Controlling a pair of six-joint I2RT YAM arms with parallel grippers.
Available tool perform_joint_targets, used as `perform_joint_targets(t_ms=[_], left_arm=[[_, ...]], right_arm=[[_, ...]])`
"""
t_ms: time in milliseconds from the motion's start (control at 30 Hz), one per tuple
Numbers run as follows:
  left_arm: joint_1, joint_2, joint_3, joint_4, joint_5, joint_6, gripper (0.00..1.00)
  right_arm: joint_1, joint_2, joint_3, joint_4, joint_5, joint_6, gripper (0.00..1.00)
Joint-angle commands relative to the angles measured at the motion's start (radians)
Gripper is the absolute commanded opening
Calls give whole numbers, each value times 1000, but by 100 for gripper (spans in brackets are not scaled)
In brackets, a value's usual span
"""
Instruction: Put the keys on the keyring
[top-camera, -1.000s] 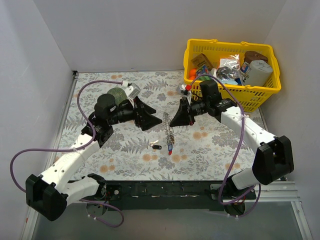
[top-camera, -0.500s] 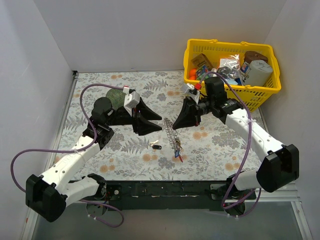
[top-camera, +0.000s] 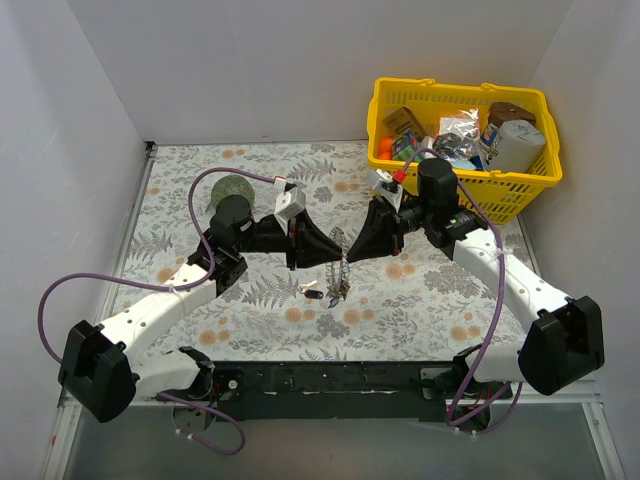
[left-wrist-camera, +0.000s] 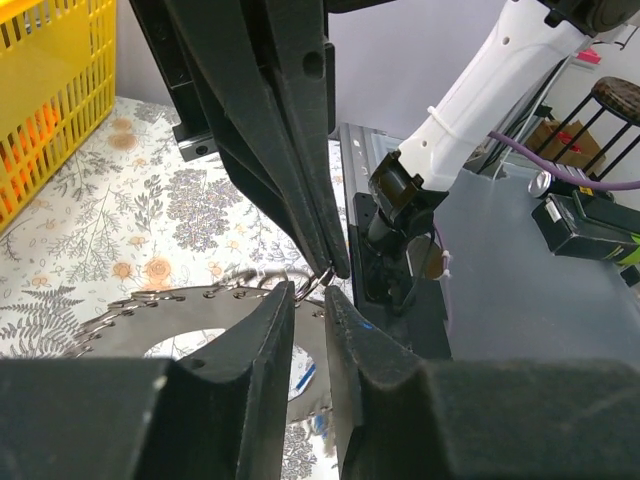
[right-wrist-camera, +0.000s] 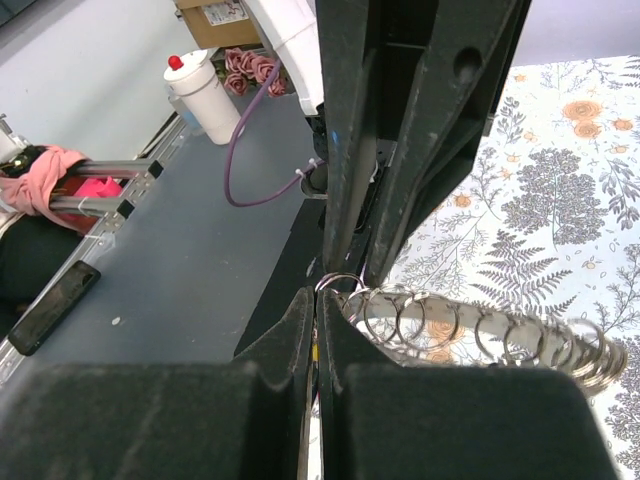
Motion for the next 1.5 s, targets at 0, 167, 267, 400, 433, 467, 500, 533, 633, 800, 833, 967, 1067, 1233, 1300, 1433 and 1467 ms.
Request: perform_joint_targets(t_ms=[0,167,267,400,433,467,500,533,633,800,833,967,1067,1233,1300,1433,1467], left_arm=[[-28,6,42,-5,-57,31,18],[-34,12,40,-8,-59,44,15],[-37,15,40,-12,-65,48,15],[-48,18,40,-34,-95,67,18],[-46,18,37,-32,-111,71,22],[-49,17,39,-32,-117,74,25],[-48,14,39,-34,-125,75,25],[-49,12,39,-32,-131,78,26],[-49,7,39,-31,-143,87,26],[-59,17,43,-32,-132,89,22],[-59,17,45,-35,-131,89,19],[-65,15,48,-49,-129,98,0],[-68,9,56,-66,-131,98,0],[-69,-12,65,-101,-160,100,0],[-71,-8,85,-141,-168,103,0],[-69,18,131,-216,-180,109,0],[-69,23,138,-227,-183,109,0]], right_arm=[[9,-30,0,93,-71,42,1],[11,-33,-6,97,-66,42,1],[11,-38,-6,106,-66,50,1],[11,-45,-6,119,-63,64,1],[11,-47,-7,123,-63,70,1],[12,-47,-7,125,-63,71,1],[14,-47,-9,128,-63,74,1],[14,-45,-9,129,-65,79,1],[15,-47,-13,135,-63,81,1],[17,-52,-20,148,-63,93,1],[17,-53,-20,155,-62,94,1],[17,-61,-26,177,-45,116,1],[17,-62,-43,241,3,182,1],[17,-75,-66,318,119,274,1],[17,-78,-67,312,154,275,1],[26,-81,-47,204,252,224,4],[32,-78,-32,165,263,161,4]])
